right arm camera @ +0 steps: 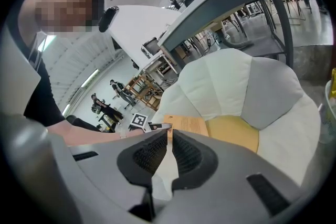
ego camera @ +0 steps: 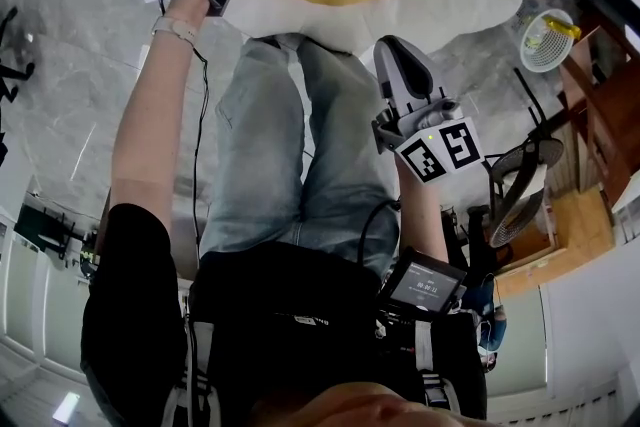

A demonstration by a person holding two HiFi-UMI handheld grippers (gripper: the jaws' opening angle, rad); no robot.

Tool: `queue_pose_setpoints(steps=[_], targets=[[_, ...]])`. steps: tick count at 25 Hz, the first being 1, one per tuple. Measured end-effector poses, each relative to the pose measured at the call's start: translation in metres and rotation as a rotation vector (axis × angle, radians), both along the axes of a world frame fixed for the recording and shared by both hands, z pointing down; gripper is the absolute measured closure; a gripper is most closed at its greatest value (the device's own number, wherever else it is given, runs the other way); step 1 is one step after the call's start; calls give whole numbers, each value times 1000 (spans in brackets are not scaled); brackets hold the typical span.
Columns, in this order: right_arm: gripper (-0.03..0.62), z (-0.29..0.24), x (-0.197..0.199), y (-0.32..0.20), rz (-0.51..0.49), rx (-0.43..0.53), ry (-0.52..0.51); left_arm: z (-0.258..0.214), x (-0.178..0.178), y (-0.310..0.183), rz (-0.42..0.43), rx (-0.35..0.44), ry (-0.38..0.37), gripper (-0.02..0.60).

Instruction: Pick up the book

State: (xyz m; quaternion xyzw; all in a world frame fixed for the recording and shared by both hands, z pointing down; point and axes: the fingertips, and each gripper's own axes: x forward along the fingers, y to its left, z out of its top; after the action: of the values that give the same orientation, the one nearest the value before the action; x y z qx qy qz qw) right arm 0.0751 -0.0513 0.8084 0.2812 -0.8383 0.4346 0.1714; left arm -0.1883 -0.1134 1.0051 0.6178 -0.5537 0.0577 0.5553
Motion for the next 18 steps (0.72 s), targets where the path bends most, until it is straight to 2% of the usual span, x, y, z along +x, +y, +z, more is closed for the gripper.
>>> queue_pose_setpoints(steps=[8,13,18], targets=[[546,-13,16,11,-12,-16,1,-27,18,15,-44,37,19,405],[546,-30,16,15,-21,-14,-2,-50,21,27,-39,51,12,425],[546,-44,24,20,-33,-21,-7,-71,37,44,0,47,-14,426]])
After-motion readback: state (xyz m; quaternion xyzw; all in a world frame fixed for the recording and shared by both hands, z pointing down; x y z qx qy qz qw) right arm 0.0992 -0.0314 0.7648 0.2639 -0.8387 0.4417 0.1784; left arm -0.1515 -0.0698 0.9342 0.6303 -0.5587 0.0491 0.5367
